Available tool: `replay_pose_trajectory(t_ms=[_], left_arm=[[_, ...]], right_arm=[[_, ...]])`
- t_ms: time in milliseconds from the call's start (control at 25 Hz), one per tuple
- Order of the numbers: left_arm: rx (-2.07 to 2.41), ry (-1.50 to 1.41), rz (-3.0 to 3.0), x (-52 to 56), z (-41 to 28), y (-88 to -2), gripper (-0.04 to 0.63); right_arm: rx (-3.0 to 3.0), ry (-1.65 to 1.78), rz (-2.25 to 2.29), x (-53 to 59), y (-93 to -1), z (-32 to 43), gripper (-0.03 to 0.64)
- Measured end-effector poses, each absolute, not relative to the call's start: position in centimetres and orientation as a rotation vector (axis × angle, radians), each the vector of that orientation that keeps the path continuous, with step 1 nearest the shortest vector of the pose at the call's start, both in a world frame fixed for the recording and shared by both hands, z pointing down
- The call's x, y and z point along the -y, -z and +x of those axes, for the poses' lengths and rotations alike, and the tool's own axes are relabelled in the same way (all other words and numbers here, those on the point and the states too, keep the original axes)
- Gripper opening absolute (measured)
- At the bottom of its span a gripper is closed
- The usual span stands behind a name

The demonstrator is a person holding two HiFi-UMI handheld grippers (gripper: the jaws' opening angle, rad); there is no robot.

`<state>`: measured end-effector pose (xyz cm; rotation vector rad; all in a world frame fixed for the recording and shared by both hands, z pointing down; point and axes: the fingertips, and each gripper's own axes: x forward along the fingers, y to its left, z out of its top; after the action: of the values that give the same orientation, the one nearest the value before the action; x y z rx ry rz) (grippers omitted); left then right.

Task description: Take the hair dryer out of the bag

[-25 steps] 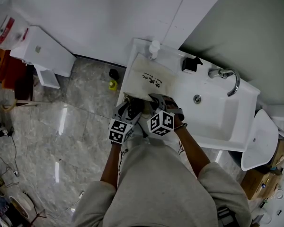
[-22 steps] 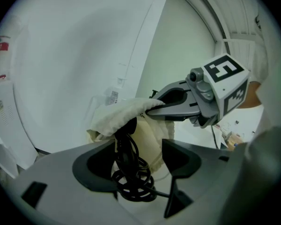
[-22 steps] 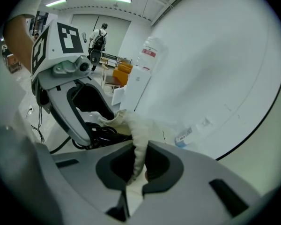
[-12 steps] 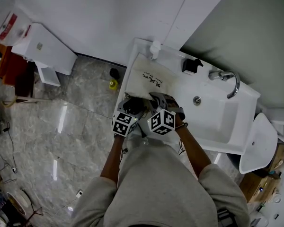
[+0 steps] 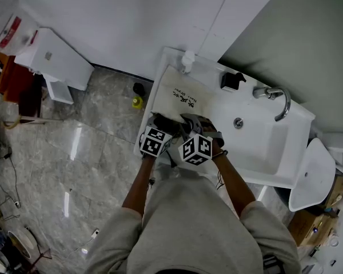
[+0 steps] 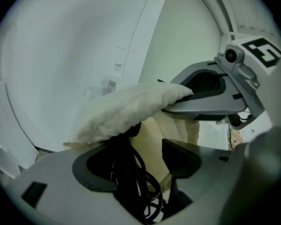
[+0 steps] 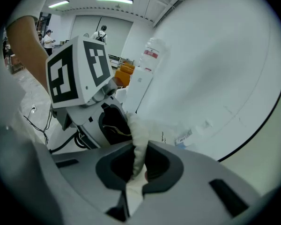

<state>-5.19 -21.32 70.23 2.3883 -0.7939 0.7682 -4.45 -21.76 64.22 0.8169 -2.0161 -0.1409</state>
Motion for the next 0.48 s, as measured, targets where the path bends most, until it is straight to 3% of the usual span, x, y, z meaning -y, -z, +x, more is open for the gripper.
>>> replay_pose_trajectory(t_ms=[480], left_arm=[[0.767, -0.935, 2.361, 21.8, -5.0, -72.4, 0.293]], right_arm=[[2.026, 0.129, 0.794, 21.8, -64.5, -4.2, 0.015]])
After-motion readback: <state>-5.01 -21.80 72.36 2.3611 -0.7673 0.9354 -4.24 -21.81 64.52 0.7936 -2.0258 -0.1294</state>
